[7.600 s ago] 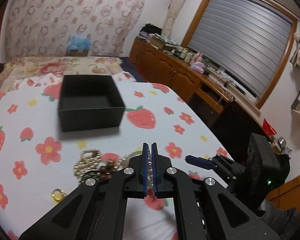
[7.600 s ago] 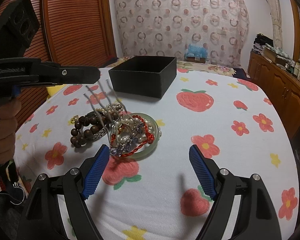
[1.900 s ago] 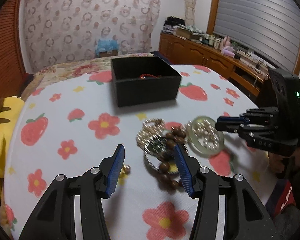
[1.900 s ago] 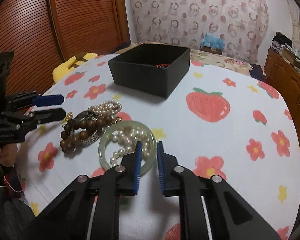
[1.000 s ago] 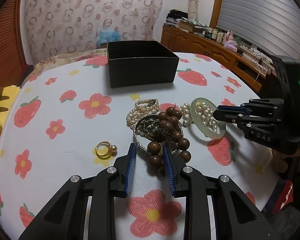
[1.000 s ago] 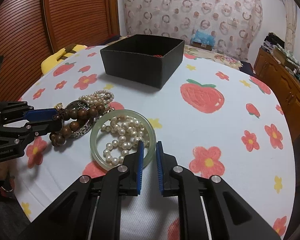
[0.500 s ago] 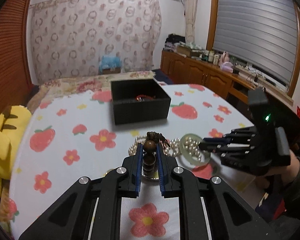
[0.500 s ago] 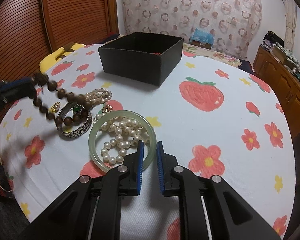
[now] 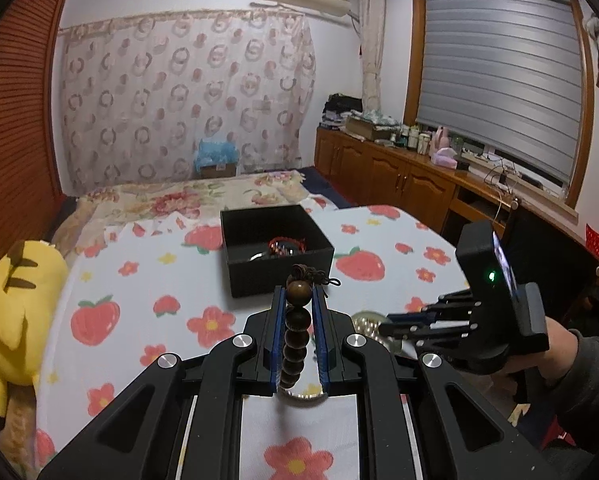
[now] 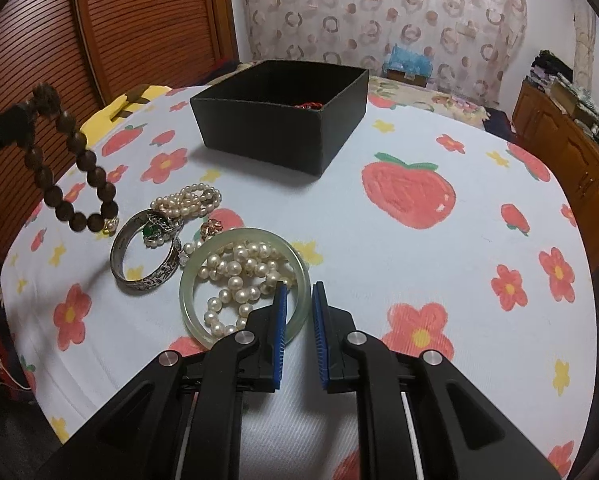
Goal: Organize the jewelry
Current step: 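Carry the bead bracelet toward the box with the left gripper while the right gripper drops the jade bangle in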
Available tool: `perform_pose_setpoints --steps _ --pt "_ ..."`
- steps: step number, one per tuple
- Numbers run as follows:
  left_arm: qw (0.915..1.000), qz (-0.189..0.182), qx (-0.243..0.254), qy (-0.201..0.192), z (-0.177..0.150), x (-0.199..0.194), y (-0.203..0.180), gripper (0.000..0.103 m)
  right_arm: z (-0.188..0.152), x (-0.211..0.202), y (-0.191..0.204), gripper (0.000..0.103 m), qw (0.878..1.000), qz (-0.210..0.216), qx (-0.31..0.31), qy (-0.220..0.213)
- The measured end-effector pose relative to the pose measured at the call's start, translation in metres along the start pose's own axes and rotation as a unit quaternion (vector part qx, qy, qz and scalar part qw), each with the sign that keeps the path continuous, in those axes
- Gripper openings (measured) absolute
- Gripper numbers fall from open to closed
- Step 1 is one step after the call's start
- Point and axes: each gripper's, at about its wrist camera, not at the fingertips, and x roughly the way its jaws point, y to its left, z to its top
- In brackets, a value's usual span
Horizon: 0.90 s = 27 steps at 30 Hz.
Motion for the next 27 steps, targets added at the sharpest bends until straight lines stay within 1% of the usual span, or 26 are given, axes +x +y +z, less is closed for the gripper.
perform_pose_setpoints --steps 2,5,7,13,19,27 --pt "1.0 -0.001 0.001 -0.002 0.003 0.001 0.0 0.012 0.001 0.0 0.0 0.013 1.0 0.003 -0.002 0.001" --pt "1.0 0.0 0.001 -0.003 0.005 0.003 -0.001 0.012 0.003 -0.003 -0.004 0.009 1.0 0.008 0.009 -0.006" --pt "1.0 0.0 0.002 0.001 0.005 0.003 -0.002 0.012 0.004 -0.006 -0.009 0.009 1.0 0.004 0.025 -0.015" --pt "1.0 0.005 0.001 -0.005 0.011 0.005 0.001 0.012 0.013 -0.024 -0.007 0.008 0.999 -0.009 0.022 -0.045" --pt "0.9999 0.015 0.004 -0.006 0.016 0.01 0.009 0.012 0.033 -0.039 -0.003 0.008 0.997 -0.019 0.002 -0.07" --pt "0.9997 0.021 0.009 -0.005 0.023 0.02 0.016 0.012 0.067 -0.032 -0.001 0.008 0.996 -0.03 -0.017 -0.085"
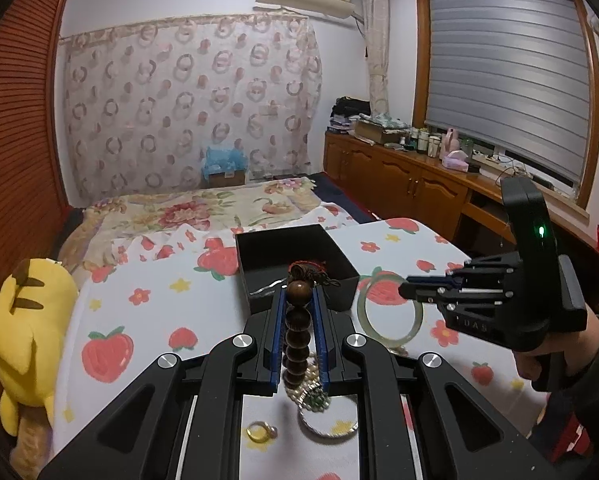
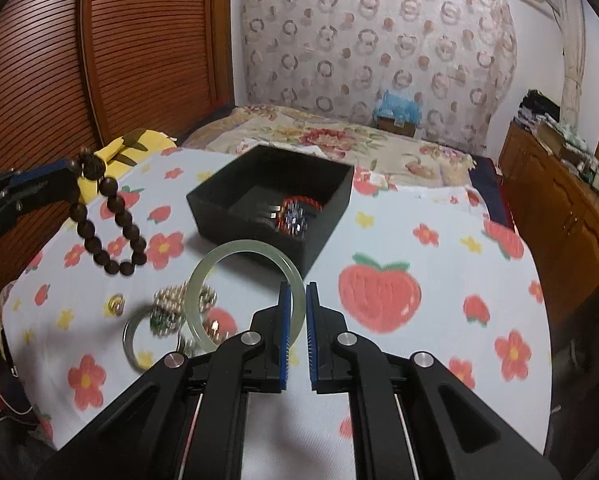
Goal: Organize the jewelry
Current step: 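Carry the bead bracelet toward the box with the left gripper while the right gripper drops the jade bangle in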
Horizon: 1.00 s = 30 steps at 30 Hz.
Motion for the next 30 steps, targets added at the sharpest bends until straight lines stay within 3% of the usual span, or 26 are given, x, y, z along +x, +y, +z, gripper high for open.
perform_pose_setpoints --steps 19,30 --pt "0.9994 0.029 0.015 0.014 0.034 0.037 0.019 0.012 0.063 0.069 -0.023 0.009 0.999 -0.027 0.018 -0.01" --pt "0.9986 0.044 0.025 0.016 0.06 0.06 0.018 0.012 0.071 0.092 -0.02 0.009 1.0 -0.023 0.008 -0.002"
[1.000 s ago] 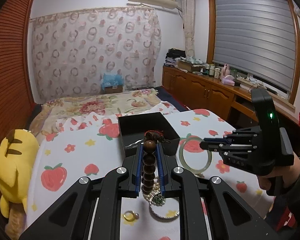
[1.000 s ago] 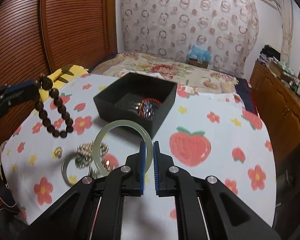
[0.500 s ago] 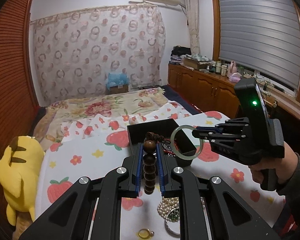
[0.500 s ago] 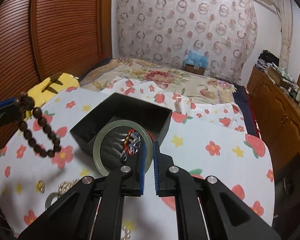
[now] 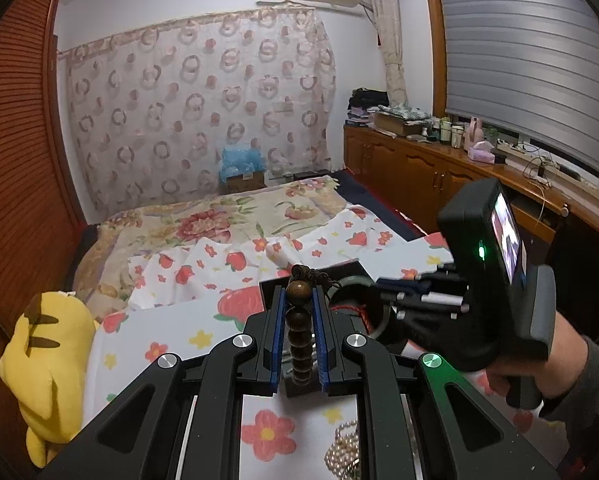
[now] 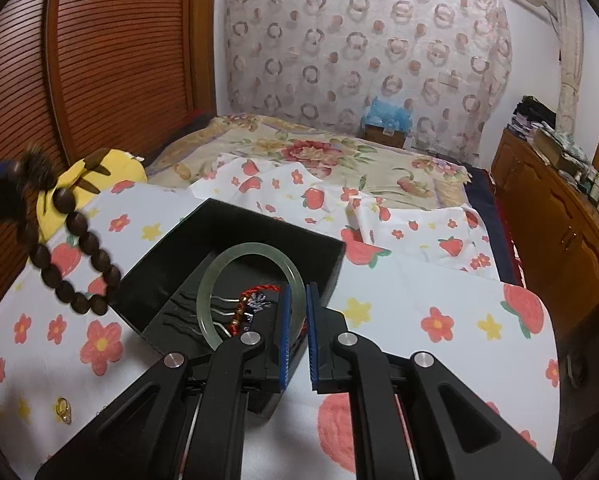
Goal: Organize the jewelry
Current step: 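Carry the bead bracelet toward the box with the left gripper while the right gripper drops the jade bangle in, then lower the bead bracelet into the box and open the left gripper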
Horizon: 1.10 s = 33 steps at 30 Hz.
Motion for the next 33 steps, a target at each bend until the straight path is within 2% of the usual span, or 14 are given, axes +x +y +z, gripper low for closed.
perform_pose_setpoints --steps 6,11,22,33 --pt "0.9999 0.008 0.009 0.007 0.012 0.018 -0.003 0.012 -0.004 0.01 -0.001 0.01 0.999 0.032 0.001 0.015" --pt "0.9997 0.013 0.012 0.017 0.017 0.036 -0.003 0.012 -0.009 0.003 -0.002 0.011 0.999 0.051 0.004 0.009" --pt "0.9985 0.026 0.018 0.045 0.022 0.077 -0.006 0.012 -0.034 -0.022 -0.017 0.011 0.999 0.05 0.008 0.0" --pt "0.9985 0.015 0.013 0.051 0.022 0.088 -0.003 0.012 -0.062 -0.036 -0.019 0.011 0.999 0.053 0.008 0.001"
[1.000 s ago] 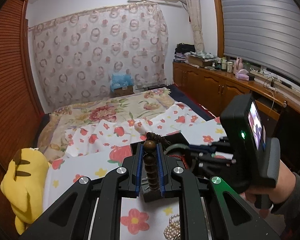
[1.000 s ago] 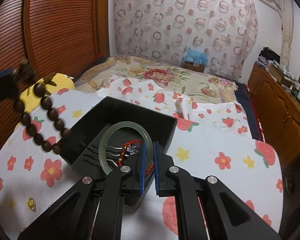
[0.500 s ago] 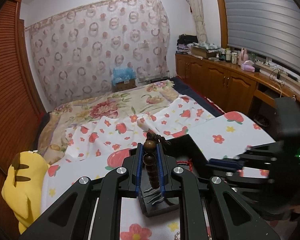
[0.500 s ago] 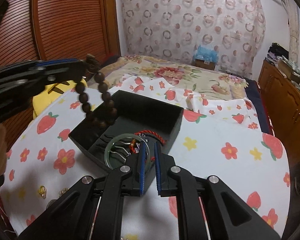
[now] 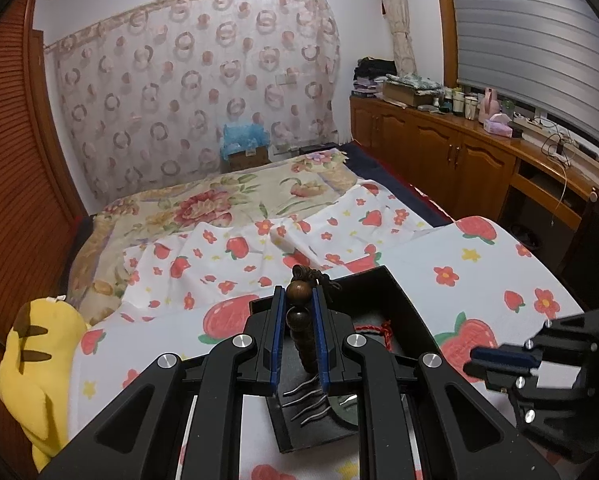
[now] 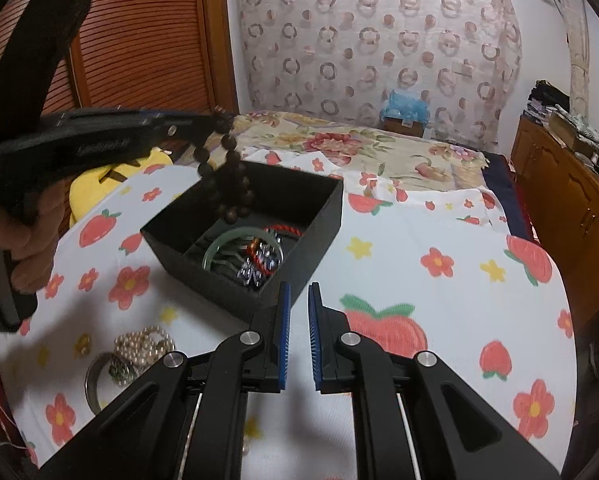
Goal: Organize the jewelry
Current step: 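Lower the bead bracelet into the box and open the left gripper, then withdraw both grippers from the box back over the jewelry pile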
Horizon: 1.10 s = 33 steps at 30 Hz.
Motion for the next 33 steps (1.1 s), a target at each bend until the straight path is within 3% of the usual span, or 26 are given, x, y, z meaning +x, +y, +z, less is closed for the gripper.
perform_pose_setpoints --steps 9,11,21,33 --pt "1.0 -0.005 0.005 -0.005 -0.006 0.0 -0.001 0.015 -0.021 -0.011 0.02 0.011 1.0 0.008 -0.015 0.0" --pt "0.9999 -0.006 0.007 -0.007 -0.011 -0.004 0.0 0.024 -0.025 -0.015 0.023 0.011 1.0 0.012 -0.015 0.0" --pt "0.9997 -0.02 0.005 -0.011 -0.05 -0.036 0.002 0.038 -0.048 -0.037 0.034 0.011 0.999 0.033 0.004 -0.004" --pt "0.9999 -0.014 -0.008 -0.002 -0.108 -0.076 -0.002 0.075 -0.075 -0.053 0.05 0.019 1.0 0.029 -0.006 -0.003"
